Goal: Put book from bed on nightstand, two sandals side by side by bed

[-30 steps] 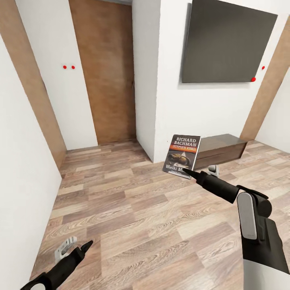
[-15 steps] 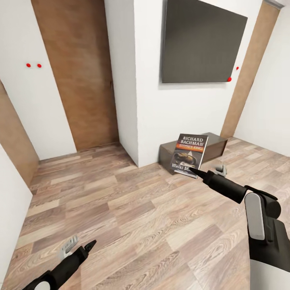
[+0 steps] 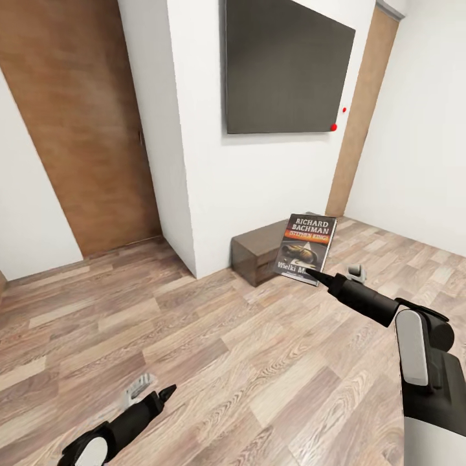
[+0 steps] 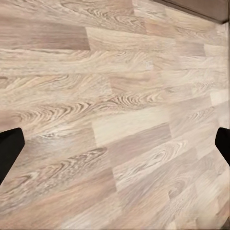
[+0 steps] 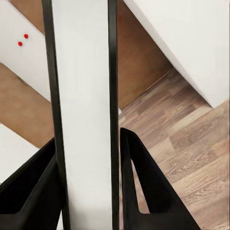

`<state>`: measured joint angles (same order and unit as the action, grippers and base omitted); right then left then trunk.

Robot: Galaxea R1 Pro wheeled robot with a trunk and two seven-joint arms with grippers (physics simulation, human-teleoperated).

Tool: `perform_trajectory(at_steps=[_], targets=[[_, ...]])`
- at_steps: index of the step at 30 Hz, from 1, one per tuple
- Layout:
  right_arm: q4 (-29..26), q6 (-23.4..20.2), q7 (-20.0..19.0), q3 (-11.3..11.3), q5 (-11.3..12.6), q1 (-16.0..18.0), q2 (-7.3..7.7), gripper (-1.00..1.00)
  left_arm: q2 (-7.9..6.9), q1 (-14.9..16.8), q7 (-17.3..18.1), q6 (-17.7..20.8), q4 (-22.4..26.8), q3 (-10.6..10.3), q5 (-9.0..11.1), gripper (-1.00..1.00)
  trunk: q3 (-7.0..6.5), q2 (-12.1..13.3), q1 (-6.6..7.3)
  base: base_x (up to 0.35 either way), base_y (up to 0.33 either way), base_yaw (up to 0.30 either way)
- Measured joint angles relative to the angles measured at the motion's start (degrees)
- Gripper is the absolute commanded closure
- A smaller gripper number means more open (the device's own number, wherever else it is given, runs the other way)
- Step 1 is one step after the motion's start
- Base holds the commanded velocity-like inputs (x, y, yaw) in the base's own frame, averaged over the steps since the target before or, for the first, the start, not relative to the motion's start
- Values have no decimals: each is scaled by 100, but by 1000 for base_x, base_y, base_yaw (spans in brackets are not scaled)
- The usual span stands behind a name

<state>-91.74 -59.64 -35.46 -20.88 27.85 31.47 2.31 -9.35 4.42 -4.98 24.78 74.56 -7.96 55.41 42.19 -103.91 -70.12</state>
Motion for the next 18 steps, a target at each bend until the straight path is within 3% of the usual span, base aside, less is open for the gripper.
perform_trajectory(at_steps=[7, 18], targets=[[0, 1, 4, -5, -6, 1, 2, 100, 0, 112, -3, 17, -124, -196, -1, -100, 0, 0, 0, 326, 0, -266], [0, 0, 4, -13, 1, 5, 7, 100, 16, 153, -3, 35, -166, -236, -152, -100, 0, 0, 0, 327, 0, -266]])
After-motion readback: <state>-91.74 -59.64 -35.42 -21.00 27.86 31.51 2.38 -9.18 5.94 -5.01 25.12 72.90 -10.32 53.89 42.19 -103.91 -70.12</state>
